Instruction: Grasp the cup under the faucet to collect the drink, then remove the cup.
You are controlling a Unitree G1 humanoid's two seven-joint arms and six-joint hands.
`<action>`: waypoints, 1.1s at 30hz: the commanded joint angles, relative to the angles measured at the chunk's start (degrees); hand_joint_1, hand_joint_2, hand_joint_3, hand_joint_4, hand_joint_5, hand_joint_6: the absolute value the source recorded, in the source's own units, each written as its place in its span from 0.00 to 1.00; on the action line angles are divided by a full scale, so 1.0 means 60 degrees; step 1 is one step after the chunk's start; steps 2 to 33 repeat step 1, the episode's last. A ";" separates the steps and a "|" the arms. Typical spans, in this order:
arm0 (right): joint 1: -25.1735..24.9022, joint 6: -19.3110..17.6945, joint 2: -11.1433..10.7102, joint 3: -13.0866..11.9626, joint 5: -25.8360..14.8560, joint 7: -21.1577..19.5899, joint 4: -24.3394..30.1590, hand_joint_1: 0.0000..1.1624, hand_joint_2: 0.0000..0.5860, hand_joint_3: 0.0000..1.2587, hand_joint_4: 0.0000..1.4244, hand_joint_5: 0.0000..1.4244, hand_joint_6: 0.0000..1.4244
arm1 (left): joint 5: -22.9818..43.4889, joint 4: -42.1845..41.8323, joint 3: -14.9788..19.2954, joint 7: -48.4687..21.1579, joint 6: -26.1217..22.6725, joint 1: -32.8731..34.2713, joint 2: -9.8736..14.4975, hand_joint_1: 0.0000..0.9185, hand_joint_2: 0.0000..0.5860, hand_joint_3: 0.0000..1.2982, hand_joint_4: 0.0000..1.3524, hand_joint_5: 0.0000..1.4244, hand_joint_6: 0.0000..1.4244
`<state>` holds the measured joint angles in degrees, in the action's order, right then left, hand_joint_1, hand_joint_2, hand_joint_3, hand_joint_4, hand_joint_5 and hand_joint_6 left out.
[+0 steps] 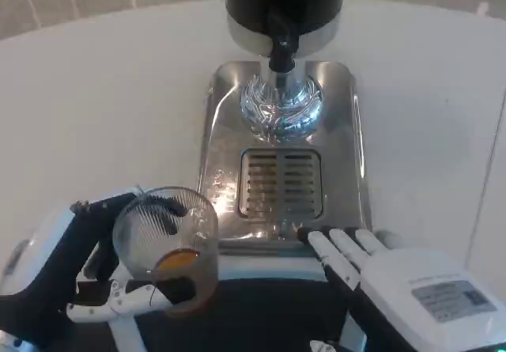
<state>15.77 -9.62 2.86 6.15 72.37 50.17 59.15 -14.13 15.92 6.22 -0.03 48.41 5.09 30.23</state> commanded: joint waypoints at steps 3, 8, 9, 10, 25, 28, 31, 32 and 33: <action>0.0025 -0.0114 0.0158 -0.0043 0.0022 0.0033 0.0141 0.21 1.00 0.00 0.00 0.00 0.00 | 0.0205 -0.0205 0.0125 -0.0091 0.0045 -0.0052 -0.0005 0.59 0.08 0.79 0.90 0.96 1.00; 0.0025 -0.0114 0.0158 -0.0043 0.0022 0.0033 0.0141 0.21 1.00 0.00 0.00 0.00 0.00 | 0.0205 -0.0205 0.0125 -0.0091 0.0045 -0.0052 -0.0005 0.59 0.08 0.79 0.90 0.96 1.00; 0.0025 -0.0114 0.0158 -0.0043 0.0022 0.0033 0.0141 0.21 1.00 0.00 0.00 0.00 0.00 | 0.0205 -0.0205 0.0125 -0.0091 0.0045 -0.0052 -0.0005 0.59 0.08 0.79 0.90 0.96 1.00; 0.0025 -0.0114 0.0158 -0.0043 0.0022 0.0033 0.0141 0.21 1.00 0.00 0.00 0.00 0.00 | 0.0205 -0.0205 0.0125 -0.0091 0.0045 -0.0052 -0.0005 0.59 0.08 0.79 0.90 0.96 1.00; 0.0025 -0.0114 0.0158 -0.0043 0.0022 0.0033 0.0141 0.21 1.00 0.00 0.00 0.00 0.00 | 0.0205 -0.0205 0.0125 -0.0091 0.0045 -0.0052 -0.0005 0.59 0.08 0.79 0.90 0.96 1.00; 0.0025 -0.0114 0.0158 -0.0043 0.0022 0.0033 0.0141 0.21 1.00 0.00 0.00 0.00 0.00 | 0.0205 -0.0205 0.0125 -0.0091 0.0045 -0.0052 -0.0005 0.59 0.08 0.79 0.90 0.96 1.00; 0.0025 -0.0114 0.0158 -0.0043 0.0022 0.0033 0.0141 0.21 1.00 0.00 0.00 0.00 0.00 | 0.0205 -0.0205 0.0125 -0.0091 0.0045 -0.0052 -0.0005 0.59 0.08 0.79 0.90 0.96 1.00; 0.0025 -0.0114 0.0158 -0.0043 0.0022 0.0033 0.0141 0.21 1.00 0.00 0.00 0.00 0.00 | 0.0205 -0.0205 0.0125 -0.0091 0.0045 -0.0052 -0.0005 0.59 0.08 0.79 0.90 0.96 1.00; 0.0025 -0.0114 0.0158 -0.0043 0.0022 0.0033 0.0141 0.21 1.00 0.00 0.00 0.00 0.00 | 0.0205 -0.0205 0.0125 -0.0091 0.0045 -0.0052 -0.0005 0.59 0.08 0.79 0.90 0.96 1.00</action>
